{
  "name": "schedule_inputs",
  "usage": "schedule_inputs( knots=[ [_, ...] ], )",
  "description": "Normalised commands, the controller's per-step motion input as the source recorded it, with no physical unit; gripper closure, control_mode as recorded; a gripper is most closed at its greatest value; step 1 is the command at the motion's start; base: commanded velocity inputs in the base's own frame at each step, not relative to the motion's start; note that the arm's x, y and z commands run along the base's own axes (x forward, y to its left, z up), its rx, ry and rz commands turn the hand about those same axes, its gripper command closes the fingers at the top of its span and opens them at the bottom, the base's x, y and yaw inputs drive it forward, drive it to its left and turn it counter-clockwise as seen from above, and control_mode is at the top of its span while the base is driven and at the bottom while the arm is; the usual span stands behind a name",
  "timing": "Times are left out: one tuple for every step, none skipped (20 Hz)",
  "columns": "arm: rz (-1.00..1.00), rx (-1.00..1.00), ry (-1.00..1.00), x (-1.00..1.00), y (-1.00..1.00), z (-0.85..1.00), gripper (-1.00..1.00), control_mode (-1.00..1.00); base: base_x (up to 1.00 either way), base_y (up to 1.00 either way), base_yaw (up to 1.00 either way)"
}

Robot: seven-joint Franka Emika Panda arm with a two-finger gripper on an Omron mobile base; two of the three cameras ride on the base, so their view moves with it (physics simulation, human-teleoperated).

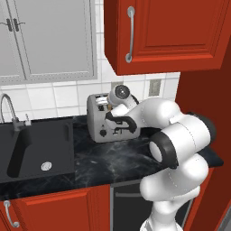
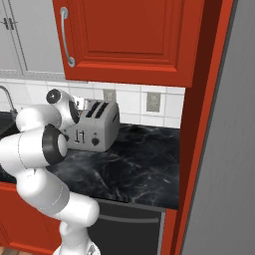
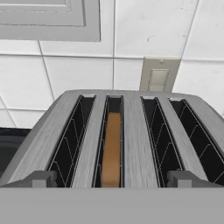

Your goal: Start the toaster. Once the lever pops up, take the bread to the plate on the dining counter.

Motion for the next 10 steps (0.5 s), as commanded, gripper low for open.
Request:
schedule_inputs(
  knots=[
    [0.00, 0.00, 0.00, 0.00, 0.00, 0.00, -1.00, -1.00, 0.00, 0.00, 0.00],
    [0.00, 0.00, 0.00, 0.00, 0.00, 0.00, -1.00, -1.00, 0.00, 0.00, 0.00],
    [0.00, 0.00, 0.00, 0.00, 0.00, 0.00, -1.00, -1.00, 0.00, 0.00, 0.00],
    [0.00, 0.00, 0.00, 0.00, 0.00, 0.00, -1.00, -1.00, 0.00, 0.00, 0.00],
    [0.00, 0.00, 0.00, 0.00, 0.00, 0.00, -1.00, -1.00, 0.00, 0.00, 0.00],
    [0.00, 0.00, 0.00, 0.00, 0.00, 0.00, -1.00, -1.00, 0.00, 0.00, 0.00],
    [0.00, 0.00, 0.00, 0.00, 0.00, 0.00, -1.00, -1.00, 0.00, 0.00, 0.00],
    [0.00, 0.00, 0.00, 0.00, 0.00, 0.00, -1.00, -1.00, 0.00, 0.00, 0.00],
    [0.00, 0.00, 0.00, 0.00, 0.00, 0.00, -1.00, -1.00, 0.00, 0.00, 0.00],
    [0.00, 0.00, 0.00, 0.00, 0.00, 0.00, -1.00, -1.00, 0.00, 0.00, 0.00]
  ],
)
